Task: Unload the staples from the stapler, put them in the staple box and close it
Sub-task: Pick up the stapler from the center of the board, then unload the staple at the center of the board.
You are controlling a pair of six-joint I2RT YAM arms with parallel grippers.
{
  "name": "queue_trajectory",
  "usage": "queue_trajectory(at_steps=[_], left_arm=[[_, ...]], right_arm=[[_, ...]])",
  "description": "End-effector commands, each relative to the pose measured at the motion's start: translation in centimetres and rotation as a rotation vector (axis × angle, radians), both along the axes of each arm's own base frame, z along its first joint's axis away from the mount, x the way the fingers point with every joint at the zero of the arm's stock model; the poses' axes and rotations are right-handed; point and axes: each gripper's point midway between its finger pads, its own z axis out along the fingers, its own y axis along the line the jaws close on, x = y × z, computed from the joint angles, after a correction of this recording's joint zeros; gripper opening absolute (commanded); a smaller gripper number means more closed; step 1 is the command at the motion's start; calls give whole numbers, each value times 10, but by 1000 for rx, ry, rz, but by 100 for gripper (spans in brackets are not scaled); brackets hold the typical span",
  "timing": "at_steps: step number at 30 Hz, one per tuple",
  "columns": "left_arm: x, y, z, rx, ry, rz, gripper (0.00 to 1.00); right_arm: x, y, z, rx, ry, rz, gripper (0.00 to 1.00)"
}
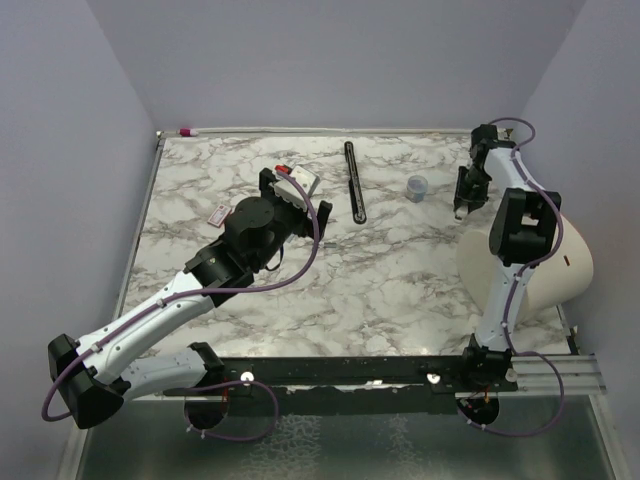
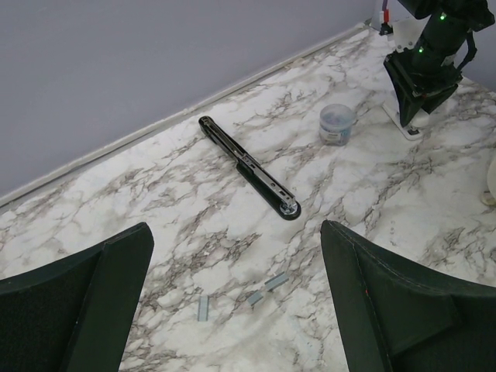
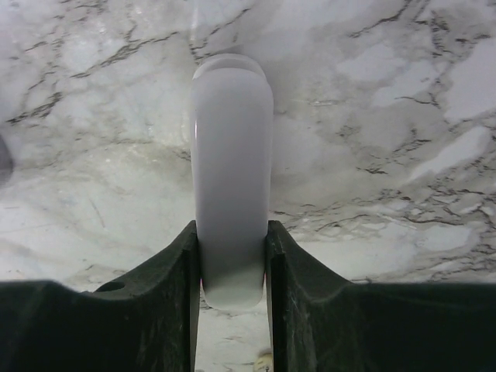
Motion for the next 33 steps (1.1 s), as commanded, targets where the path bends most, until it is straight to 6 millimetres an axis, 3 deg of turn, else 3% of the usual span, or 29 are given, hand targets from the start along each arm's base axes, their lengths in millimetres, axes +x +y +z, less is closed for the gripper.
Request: queue_trajectory(at_steps=[1, 9, 17, 21, 25, 33], left_arm=[[2, 0, 8, -16, -18, 5, 93], [2, -1, 6, -24, -5, 5, 93], [16, -12, -20, -32, 79, -18, 93], [25, -14, -31, -78, 138, -44, 93], [34, -22, -50, -123, 218, -83, 93], [35, -54, -102, -138, 382, -185, 93]], right_arm=[[9, 28, 36, 150, -142, 76, 1], [-11, 75, 83, 278, -306, 186, 1], [-47, 97, 136, 327, -469, 251, 1], [-66, 132, 132, 403, -443, 323, 1], [-84, 182, 116, 468, -411, 402, 1], [-114, 270, 100, 577, -356, 523, 1]])
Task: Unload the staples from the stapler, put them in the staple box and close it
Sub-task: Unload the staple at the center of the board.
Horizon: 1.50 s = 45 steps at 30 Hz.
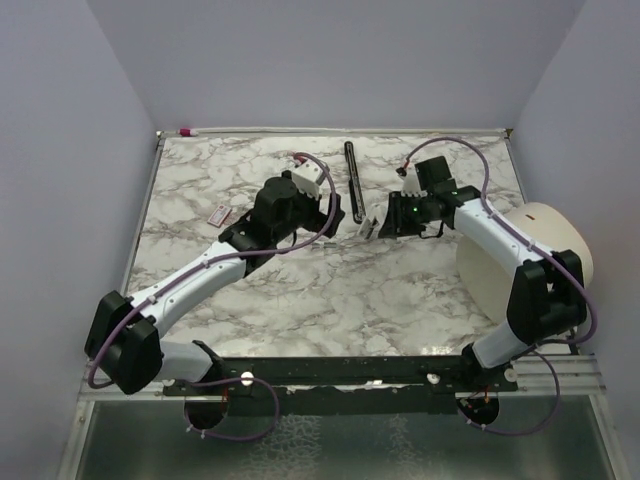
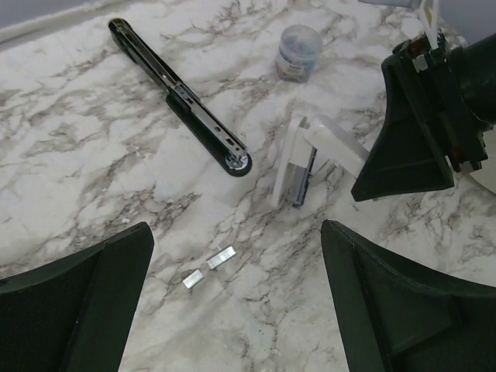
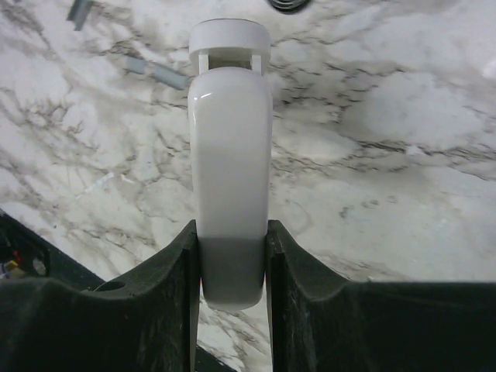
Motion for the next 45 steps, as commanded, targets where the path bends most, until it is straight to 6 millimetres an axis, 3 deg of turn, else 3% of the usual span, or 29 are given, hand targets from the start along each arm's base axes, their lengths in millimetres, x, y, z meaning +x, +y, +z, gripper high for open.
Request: queue_trajectory(at_steps=[1, 6, 9, 13, 20, 34, 45], left_arm=[[-10, -29, -24, -75, 108, -117, 93], [-8, -42, -50, -78, 214, -166, 93], [2, -33, -59, -76, 246, -125, 93], [11, -20, -56, -81, 224, -82, 93], [20, -14, -70, 7, 219, -68, 92], [29, -7, -111, 145, 164, -96, 63], [25, -11, -138, 206, 164, -116, 62]], right_arm=[[6, 52, 19, 112, -71, 60, 1], [2, 78, 17, 212, -41, 110, 1], [5, 79, 13, 215, -33, 105, 1], [4, 80, 10, 215, -22, 112, 1], [1, 76, 17, 203, -18, 109, 1], [-4, 77, 34, 229, -48, 122, 1], [-6, 80, 50, 258, -78, 131, 1]])
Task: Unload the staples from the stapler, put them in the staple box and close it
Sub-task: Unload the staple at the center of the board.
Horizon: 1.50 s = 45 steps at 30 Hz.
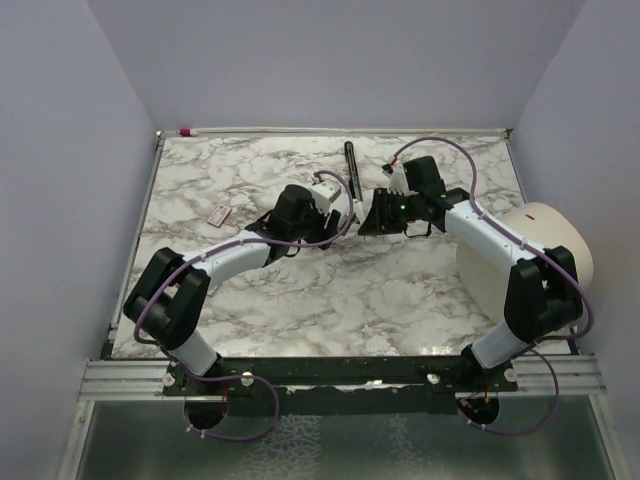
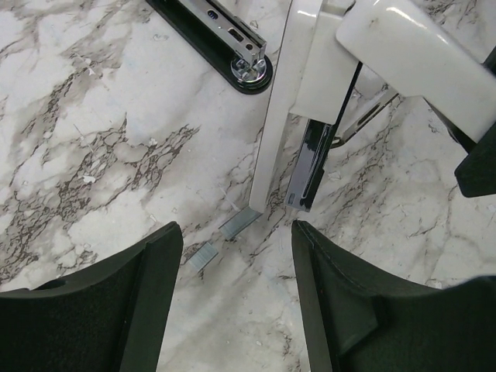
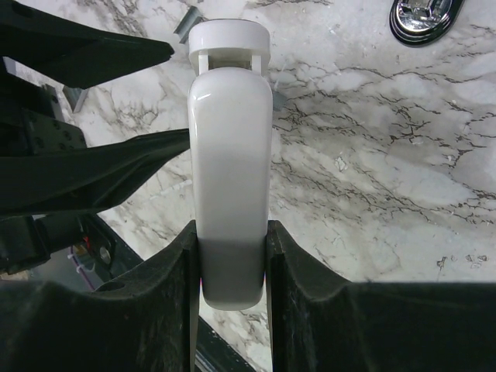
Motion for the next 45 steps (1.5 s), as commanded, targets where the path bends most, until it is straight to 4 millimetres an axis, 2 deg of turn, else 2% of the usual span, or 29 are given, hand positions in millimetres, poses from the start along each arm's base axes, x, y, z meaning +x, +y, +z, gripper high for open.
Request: queue_trajectory(at_steps=[1, 8, 9, 11, 14, 21, 27, 35, 45], left_arm=[[9, -3, -6, 24, -36, 6, 62], [27, -1, -11, 74, -44, 51, 62], [29, 0, -19, 90, -35, 60, 62], [33, 0, -21, 96, -35, 71, 61], [34, -4, -15, 73, -47, 58, 60], [47, 11, -6, 82, -104, 111, 59], [57, 15, 2, -8, -80, 135, 59], [52, -11, 4, -147, 0, 81, 59], [73, -53, 1, -207, 61, 40, 58]], right_arm=[[3, 9, 34, 73, -82, 33, 1], [-5, 10, 39, 93, -83, 66, 1], [-6, 11, 40, 100, -84, 73, 1], [-8, 13, 40, 111, -80, 87, 1], [-13, 14, 37, 115, -67, 119, 1], [-26, 7, 27, 61, -66, 214, 1], [-40, 9, 20, 87, -49, 281, 1], [-50, -3, 9, 33, -44, 255, 1], [-50, -16, -5, -29, -61, 197, 1]])
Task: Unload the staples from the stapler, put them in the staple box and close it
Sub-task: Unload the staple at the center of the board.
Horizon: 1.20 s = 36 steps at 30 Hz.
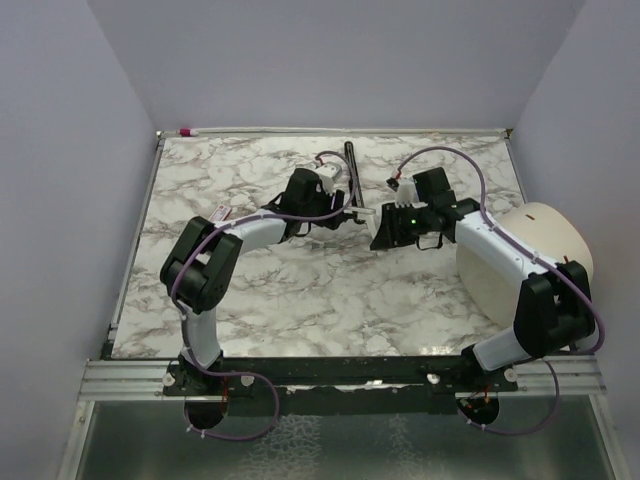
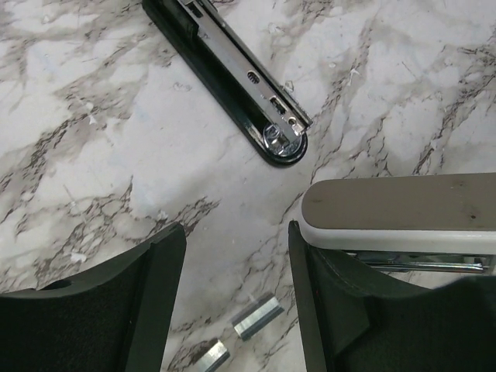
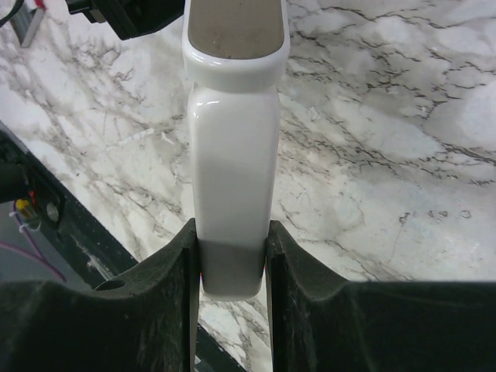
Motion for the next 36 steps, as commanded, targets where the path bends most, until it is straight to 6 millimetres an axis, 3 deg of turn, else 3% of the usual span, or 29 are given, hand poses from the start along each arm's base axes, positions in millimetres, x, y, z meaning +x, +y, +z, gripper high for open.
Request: queue_trajectory(at_steps=[1, 5, 9, 15, 20, 26, 36], left_arm=[[16, -37, 26, -111, -34, -47, 58], [17, -45, 26, -112, -29, -56, 58], [22, -39, 27, -59, -87, -29, 59], [19, -35, 47, -41, -251, -57, 59], [11, -33, 60, -28, -335, -91, 60], [-17, -46, 74, -24, -450, -152, 62], [-21, -57, 82, -39, -403, -178, 62]], right_arm=[[-12, 6, 4, 17, -13, 50, 1], [-6, -2, -2, -34, -26, 11, 1], [3, -10, -3, -80, -69, -37, 1], [2, -10, -4, -67, -88, -39, 1], [-5, -14, -7, -71, -87, -50, 1], [-3, -9, -2, -32, -92, -65, 1], [4, -4, 0, 0, -94, -91, 1]])
